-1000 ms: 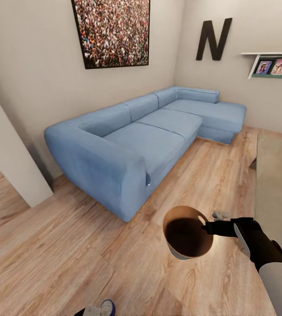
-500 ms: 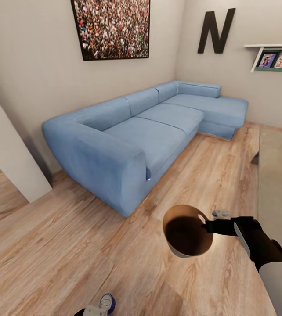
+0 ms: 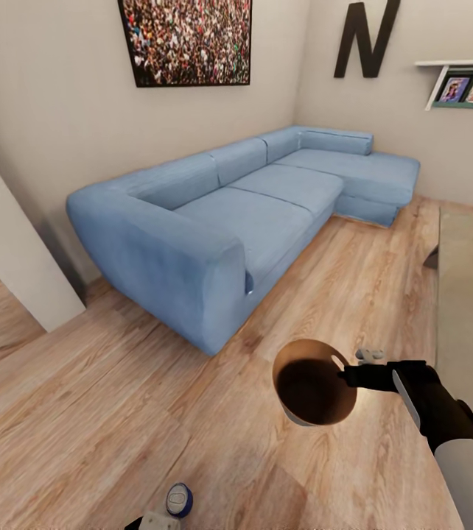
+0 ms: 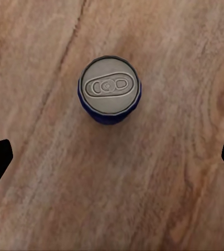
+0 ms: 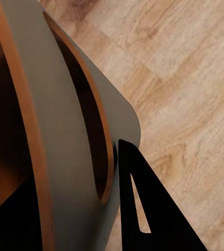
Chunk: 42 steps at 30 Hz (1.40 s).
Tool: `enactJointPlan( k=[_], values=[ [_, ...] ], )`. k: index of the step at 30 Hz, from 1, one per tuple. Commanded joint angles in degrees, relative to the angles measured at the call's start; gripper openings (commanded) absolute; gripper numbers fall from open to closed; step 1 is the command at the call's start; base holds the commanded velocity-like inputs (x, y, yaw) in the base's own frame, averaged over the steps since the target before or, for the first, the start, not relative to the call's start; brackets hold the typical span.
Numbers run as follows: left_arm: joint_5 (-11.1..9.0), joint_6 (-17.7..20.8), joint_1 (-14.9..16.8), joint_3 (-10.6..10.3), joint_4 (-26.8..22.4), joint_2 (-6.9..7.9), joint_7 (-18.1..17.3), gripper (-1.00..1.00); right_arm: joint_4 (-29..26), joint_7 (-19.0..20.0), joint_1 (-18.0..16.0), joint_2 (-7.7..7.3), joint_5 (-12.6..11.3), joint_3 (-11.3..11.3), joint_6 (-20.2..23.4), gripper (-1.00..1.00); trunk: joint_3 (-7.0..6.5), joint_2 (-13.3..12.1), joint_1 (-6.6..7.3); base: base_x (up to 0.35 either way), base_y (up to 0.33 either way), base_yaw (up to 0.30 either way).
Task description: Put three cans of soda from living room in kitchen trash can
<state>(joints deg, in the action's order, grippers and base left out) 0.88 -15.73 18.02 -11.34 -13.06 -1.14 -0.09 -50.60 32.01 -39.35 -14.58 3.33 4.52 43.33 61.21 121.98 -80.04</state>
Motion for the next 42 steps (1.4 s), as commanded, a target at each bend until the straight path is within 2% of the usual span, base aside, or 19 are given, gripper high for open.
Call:
enactJointPlan(
  k=[1, 9, 32, 42],
  values=[
    [0.0, 0.0, 0.0, 0.0, 0.0, 0.0, 0.0, 1.0, -0.1, 0.1, 0.0, 0.01, -1.2, 0.0, 0.4, -1.0, 0.08, 0.0, 0.01, 0.0, 0.0, 0.0],
    [-0.1, 0.1, 0.0, 0.0, 0.0, 0.11, 0.0, 1.0, -0.4, 0.2, 0.0, 0.07, -1.2, 0.0, 0.3, -1.0, 0.56, 0.0, 0.01, 0.089, 0.0, 0.0],
    [-0.2, 0.0, 0.0, 0.1, -0.3, 0.08, 0.0, 1.0, -0.5, 0.1, 0.0, 0.76, -0.7, -0.1, 0.3, -1.0, 0.61, 0.0, 0.01, 0.092, -0.014, 0.0],
    [-0.2, -0.1, -0.1, 0.0, -0.4, 0.18, 0.0, 1.0, -0.5, 0.1, 0.0, 0.78, -0.7, -0.3, 0.3, -1.0, 0.61, 0.0, 0.01, 0.202, -0.001, 0.0]
  ],
)
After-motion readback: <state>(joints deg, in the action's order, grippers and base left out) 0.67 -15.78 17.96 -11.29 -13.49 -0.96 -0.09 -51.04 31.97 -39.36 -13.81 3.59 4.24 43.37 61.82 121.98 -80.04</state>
